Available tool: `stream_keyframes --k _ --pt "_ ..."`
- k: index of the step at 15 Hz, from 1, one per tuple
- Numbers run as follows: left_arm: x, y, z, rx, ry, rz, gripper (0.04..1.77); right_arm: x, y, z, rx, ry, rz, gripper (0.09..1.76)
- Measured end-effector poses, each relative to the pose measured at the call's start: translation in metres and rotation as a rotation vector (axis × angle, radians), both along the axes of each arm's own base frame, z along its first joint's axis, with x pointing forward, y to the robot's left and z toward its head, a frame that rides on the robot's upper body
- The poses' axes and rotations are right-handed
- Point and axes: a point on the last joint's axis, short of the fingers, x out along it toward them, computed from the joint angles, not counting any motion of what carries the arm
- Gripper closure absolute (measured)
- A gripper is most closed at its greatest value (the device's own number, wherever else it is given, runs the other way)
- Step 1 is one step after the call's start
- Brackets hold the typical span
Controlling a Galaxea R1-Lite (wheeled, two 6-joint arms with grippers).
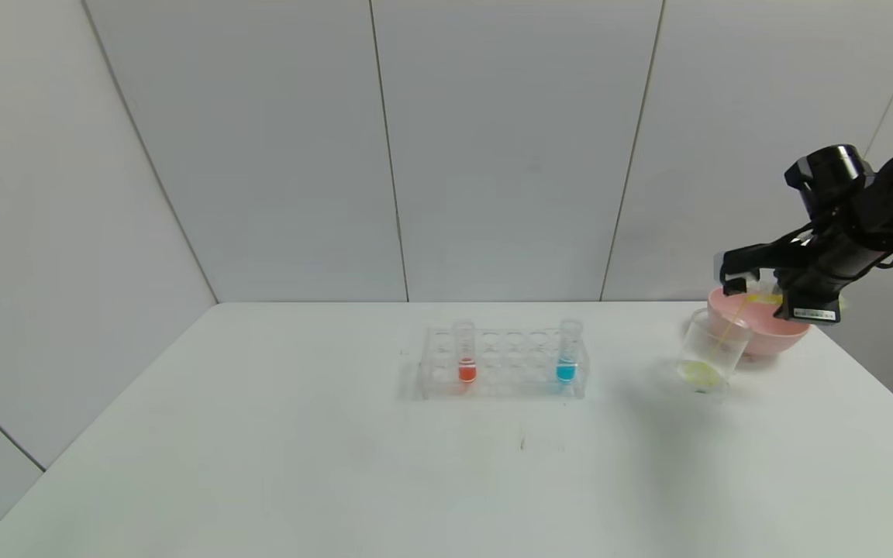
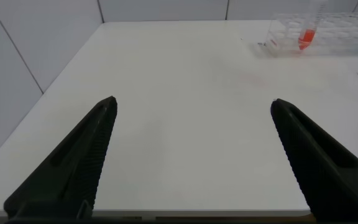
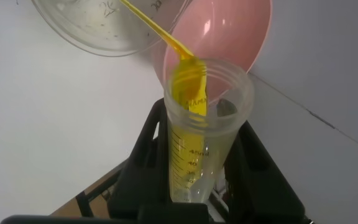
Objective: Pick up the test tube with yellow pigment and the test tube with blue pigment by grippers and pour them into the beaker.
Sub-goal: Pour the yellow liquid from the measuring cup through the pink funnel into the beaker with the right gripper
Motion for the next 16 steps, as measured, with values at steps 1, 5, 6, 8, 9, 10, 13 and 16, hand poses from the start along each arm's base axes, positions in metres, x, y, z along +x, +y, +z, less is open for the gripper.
stream_keyframes --k 1,5,6,8,9,10,13,16 --pt "0.000 0.000 0.000 0.000 0.000 0.000 0.05 -0.001 0.001 0.002 -0.015 -0.003 0.000 1.28" --pt "0.000 0.000 0.000 0.000 0.000 0.000 0.05 -0.001 0.006 0.005 -0.023 -0.016 0.013 1.28" --pt "0.000 0.000 0.000 0.000 0.000 0.000 0.05 -0.002 0.007 0.007 -0.024 -0.019 0.018 1.28" --pt "0.000 0.000 0.000 0.000 0.000 0.000 0.05 -0.003 0.010 0.009 -0.033 -0.025 0.033 1.28" --pt "0.000 0.000 0.000 0.000 0.000 0.000 0.05 -0.003 0.011 0.011 -0.047 -0.029 0.032 1.28" --pt "0.000 0.000 0.000 0.000 0.000 0.000 0.05 -0.004 0.012 0.011 -0.066 -0.029 0.028 1.28" --pt "0.000 0.000 0.000 0.000 0.000 0.000 0.05 -0.004 0.012 0.012 -0.074 -0.030 0.026 1.28" --pt "0.000 0.000 0.000 0.001 0.000 0.000 0.05 -0.004 0.013 0.012 -0.087 -0.029 0.025 1.28"
